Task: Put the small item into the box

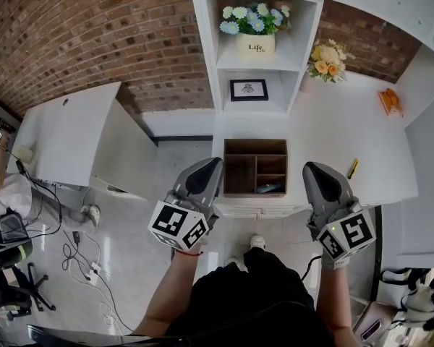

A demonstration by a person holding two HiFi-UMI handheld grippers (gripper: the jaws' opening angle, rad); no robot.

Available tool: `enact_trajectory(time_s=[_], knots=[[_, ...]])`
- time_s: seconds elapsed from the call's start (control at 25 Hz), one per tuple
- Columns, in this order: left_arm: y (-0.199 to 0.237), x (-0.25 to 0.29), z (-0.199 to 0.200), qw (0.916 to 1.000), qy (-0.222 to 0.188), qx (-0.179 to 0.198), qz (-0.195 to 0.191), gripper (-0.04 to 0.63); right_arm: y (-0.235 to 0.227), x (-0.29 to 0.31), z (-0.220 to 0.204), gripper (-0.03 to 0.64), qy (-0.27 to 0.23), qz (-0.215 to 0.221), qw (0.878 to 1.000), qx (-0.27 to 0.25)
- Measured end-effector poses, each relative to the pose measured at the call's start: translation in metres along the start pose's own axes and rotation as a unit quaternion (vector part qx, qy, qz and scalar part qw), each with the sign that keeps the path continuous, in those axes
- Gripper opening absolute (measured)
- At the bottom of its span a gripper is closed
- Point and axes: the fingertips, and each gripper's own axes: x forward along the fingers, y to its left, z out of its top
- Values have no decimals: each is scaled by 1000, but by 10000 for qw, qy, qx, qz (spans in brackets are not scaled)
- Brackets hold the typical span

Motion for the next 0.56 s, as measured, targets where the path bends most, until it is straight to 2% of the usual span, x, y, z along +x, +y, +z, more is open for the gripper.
enact_trajectory(time_s=[0.56], knots=[[1,8,-3,9999,-2,-109,-10,3,-1,6,-5,3,2,112,9999,-25]])
